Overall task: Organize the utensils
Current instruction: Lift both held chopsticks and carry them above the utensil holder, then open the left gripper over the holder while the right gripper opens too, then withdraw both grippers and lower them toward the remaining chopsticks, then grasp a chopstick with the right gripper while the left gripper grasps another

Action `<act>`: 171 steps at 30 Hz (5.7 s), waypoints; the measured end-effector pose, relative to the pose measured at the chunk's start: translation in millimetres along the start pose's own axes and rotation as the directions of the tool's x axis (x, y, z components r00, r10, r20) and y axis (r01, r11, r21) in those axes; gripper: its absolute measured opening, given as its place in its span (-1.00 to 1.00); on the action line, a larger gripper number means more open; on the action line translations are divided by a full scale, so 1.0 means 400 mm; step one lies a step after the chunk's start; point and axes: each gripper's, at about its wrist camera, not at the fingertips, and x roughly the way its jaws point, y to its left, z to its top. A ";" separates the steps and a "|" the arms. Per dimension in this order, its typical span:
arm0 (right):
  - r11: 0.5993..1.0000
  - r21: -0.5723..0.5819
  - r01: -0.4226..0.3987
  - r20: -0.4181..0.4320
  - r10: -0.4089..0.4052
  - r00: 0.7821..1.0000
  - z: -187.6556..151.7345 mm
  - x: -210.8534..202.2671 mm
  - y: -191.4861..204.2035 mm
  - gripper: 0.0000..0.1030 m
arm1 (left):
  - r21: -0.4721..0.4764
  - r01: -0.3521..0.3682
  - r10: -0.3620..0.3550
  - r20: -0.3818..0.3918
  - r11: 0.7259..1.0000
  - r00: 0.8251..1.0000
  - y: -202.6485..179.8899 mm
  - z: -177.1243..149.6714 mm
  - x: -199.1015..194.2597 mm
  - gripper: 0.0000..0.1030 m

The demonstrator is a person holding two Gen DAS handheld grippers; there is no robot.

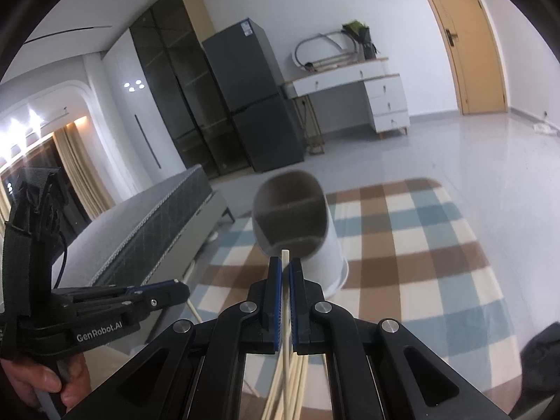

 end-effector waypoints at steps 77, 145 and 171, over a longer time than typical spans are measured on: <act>0.964 -0.240 -0.110 0.167 0.153 0.974 0.222 0.083 0.002 0.42 | -0.198 0.015 0.013 0.141 0.980 0.990 0.140 0.294 -0.110 -0.03; 0.985 -0.087 0.152 -0.435 -0.175 0.883 -0.174 0.237 -0.101 0.12 | -0.277 -0.227 0.210 -0.092 0.934 0.973 0.183 -0.062 0.202 0.57; 0.940 -0.337 0.046 -0.520 -0.226 0.824 -0.225 0.453 -0.040 -0.92 | -0.424 -0.262 0.177 -0.230 0.867 0.957 0.283 -0.082 0.258 0.57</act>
